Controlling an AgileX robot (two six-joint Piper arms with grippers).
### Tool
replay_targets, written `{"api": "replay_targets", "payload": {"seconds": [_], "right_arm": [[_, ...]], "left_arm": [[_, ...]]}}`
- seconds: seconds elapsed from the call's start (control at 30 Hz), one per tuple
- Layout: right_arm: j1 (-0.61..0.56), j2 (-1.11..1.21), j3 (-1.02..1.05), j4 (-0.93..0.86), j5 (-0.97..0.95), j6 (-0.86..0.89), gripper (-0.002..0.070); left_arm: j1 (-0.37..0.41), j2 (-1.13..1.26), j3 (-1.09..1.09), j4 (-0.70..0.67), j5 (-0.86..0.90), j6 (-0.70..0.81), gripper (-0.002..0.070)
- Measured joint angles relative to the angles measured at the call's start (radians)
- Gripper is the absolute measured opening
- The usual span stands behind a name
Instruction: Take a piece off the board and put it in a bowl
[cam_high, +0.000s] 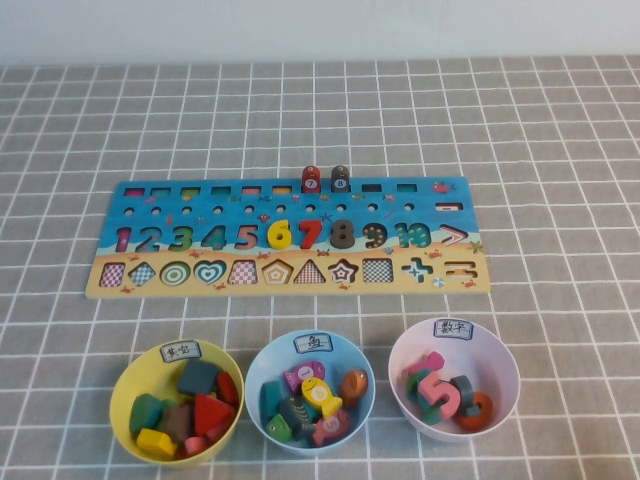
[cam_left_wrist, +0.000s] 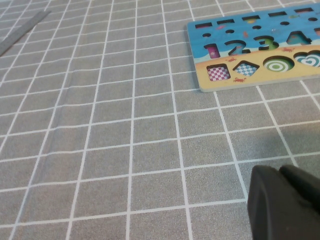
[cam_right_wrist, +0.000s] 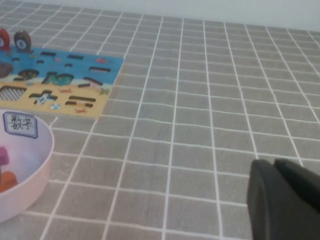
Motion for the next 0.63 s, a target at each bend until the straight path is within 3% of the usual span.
{"api": "replay_targets", "payload": {"seconds": [0.17,0.63], "right_arm": [[0.000,0.000,0.000,0.000,0.088,-0.011,-0.0017],[0.000,0.000,0.000,0.000,0.099,-0.011,-0.0017]], "left_arm": [[0.000,0.000,0.000,0.000,0.000,0.000,-0.0005],[0.000,0.000,0.000,0.000,0.000,0.000,-0.0005]]}}
